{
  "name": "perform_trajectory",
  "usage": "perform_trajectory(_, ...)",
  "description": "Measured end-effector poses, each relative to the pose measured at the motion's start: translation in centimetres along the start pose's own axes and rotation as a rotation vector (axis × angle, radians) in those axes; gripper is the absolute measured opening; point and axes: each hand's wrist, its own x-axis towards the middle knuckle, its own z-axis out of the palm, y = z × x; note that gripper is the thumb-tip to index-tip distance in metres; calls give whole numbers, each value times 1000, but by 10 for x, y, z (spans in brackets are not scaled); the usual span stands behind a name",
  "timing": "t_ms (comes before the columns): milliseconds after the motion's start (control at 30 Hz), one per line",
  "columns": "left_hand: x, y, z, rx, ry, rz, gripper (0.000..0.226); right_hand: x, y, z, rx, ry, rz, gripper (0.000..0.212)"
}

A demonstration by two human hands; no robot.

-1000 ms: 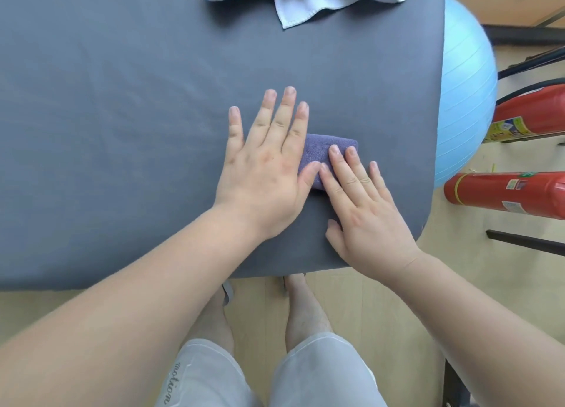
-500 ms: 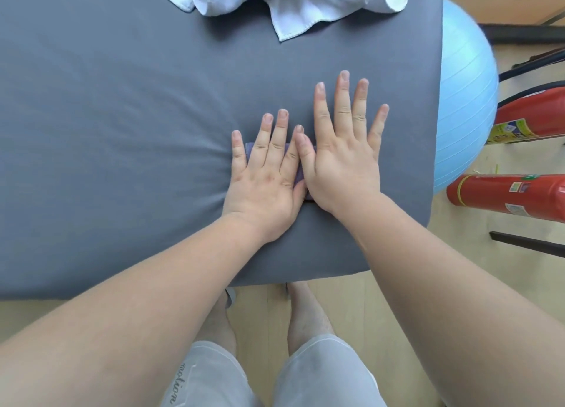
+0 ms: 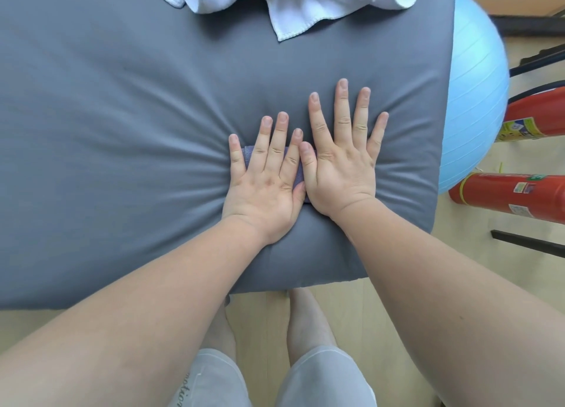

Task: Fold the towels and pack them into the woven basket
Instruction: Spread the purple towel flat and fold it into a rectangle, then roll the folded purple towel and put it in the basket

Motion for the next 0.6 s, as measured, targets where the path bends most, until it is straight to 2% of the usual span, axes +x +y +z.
perform_trajectory(200, -7, -2, -25, -25, -65, 18, 74, -10, 3, -19, -8, -58, -59, 60)
perform_trajectory(367, -22, -22, -66, -106, -124, 11, 89, -53, 14, -42, -25, -103, -170, 50)
perform_trajectory(433, -27, -26, -84, -5, -134, 12, 76, -64, 10, -56, -12, -146, -163, 41)
perform_trajectory(500, -35, -27, -102, 29, -144, 27, 47, -73, 2, -73, 11, -182, -198, 28)
perform_trajectory(600, -60, -27, -135, -181, -152, -74, 29, -87, -10, -113, 209, -261, -144, 23)
